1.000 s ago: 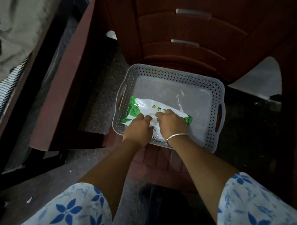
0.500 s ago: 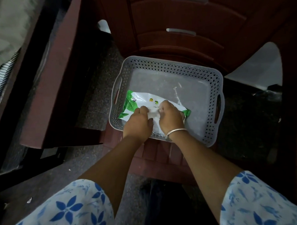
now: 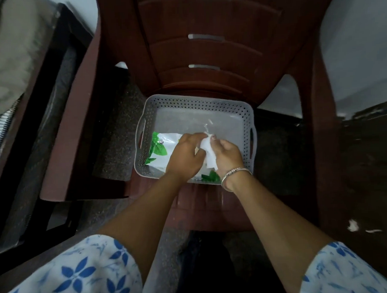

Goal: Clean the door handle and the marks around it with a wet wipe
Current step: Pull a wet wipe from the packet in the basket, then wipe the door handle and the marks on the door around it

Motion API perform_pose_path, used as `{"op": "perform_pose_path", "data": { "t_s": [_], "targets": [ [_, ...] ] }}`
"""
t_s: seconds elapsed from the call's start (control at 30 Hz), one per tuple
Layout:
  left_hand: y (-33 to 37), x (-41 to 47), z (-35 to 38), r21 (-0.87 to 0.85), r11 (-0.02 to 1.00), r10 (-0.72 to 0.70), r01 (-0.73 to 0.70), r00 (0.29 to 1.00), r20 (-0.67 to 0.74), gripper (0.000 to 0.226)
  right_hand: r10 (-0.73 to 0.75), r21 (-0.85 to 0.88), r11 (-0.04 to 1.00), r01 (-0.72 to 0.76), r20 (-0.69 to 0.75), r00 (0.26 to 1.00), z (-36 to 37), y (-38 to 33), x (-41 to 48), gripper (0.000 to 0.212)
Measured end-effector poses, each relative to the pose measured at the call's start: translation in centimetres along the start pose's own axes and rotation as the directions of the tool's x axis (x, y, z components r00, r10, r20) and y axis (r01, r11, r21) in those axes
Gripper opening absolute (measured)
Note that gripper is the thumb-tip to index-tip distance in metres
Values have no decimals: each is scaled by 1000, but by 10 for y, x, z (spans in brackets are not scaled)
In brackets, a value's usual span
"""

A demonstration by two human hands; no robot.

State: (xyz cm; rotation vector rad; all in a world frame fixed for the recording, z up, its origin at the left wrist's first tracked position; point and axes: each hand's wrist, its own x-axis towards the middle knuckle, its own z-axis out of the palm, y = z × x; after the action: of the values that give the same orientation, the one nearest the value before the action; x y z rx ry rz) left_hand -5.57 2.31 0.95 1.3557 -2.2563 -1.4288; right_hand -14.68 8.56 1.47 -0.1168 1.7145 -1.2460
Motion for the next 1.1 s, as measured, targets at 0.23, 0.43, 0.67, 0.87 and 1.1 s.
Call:
{"op": "perform_pose_path", "data": {
  "t_s": [0.23, 0.43, 0.67, 0.87, 1.1],
  "targets": [
    [86, -30, -4, -109, 974, 205, -201, 978, 31, 36, -101, 249, 965, 87, 45, 994, -67, -67, -76, 15],
    [201, -71, 3, -664, 665, -54, 342, 909, 414, 35, -233, 210, 941, 264, -162, 959, -137, -100, -162, 17],
    [301, -133, 47, -611, 788, 333, 80, 780, 531, 44, -309, 34, 938, 345, -373, 875, -204, -107, -272, 17],
    [375, -201, 86, -568, 811, 549, -142, 522, 653, 58, -234, 41, 896, 442, -802, 549, -273, -106, -362, 12],
    [433, -284, 125, -639, 722, 690, -266, 214, 691, 51, -311, -131, 822, 554, -919, 244, -312, -94, -461, 9]
  ]
}}
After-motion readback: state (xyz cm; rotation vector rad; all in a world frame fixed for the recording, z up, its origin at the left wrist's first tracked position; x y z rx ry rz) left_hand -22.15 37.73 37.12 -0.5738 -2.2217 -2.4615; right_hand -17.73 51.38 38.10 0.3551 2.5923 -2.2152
